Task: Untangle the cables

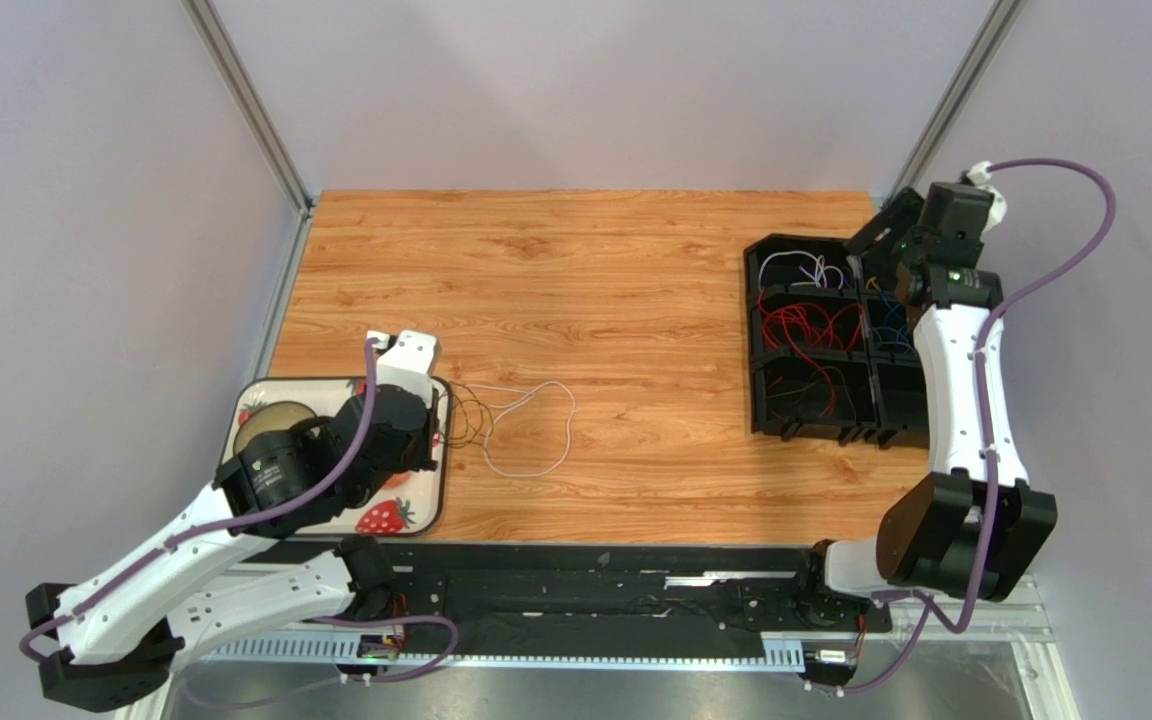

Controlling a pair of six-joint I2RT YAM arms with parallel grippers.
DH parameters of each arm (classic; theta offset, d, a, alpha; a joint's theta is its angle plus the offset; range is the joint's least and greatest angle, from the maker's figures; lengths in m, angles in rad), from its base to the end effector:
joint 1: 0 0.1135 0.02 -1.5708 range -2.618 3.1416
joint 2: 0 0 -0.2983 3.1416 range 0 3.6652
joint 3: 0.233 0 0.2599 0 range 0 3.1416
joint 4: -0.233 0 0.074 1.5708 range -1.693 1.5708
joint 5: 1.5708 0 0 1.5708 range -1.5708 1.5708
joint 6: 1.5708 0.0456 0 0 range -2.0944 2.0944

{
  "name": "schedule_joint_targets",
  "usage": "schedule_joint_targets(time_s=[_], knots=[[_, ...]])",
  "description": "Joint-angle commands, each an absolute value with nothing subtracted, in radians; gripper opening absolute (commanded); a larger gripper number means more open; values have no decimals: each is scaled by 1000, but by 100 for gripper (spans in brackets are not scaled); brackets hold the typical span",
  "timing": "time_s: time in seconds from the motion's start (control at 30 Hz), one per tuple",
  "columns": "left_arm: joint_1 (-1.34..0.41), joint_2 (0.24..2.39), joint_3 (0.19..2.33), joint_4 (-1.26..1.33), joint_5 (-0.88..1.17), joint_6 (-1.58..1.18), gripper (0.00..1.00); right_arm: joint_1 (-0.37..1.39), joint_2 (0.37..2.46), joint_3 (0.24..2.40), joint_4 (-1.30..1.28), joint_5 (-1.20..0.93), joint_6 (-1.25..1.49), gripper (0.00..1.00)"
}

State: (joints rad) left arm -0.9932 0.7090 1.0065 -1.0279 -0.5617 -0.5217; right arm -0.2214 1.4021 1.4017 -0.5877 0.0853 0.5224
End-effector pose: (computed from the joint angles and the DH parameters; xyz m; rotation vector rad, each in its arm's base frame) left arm 0.0758 -0.0719 0.3641 0.2339 2.1659 -0.2104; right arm 0.3135 -0.0745 0.4012 0.8297 1.9917 0.0820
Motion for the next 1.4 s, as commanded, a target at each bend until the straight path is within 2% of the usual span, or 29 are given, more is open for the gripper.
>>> schedule_joint_targets(time_s=[0.0,0.13,0.27,0.6,0.9,1.37], knots=[[-991,681,999,-1003,-568,-523,0,-112,1301,1324,-502,-217,491,69],[-991,673,1000,-1003,-566,-523,0,78,1282,1253,-460,-373,425,72],[-989,655,999,-999,-561,-522,0,207,1322,1213,-448,-472,483,72],[-991,609,993,-989,-560,-517,0,567,1497,1239,-351,-431,771,68],[-991,601,992,-983,-545,-508,0,751,1670,1293,-282,-331,962,67],[-991,586,989,-980,-540,-505,0,831,1917,1430,-290,-273,1031,65]])
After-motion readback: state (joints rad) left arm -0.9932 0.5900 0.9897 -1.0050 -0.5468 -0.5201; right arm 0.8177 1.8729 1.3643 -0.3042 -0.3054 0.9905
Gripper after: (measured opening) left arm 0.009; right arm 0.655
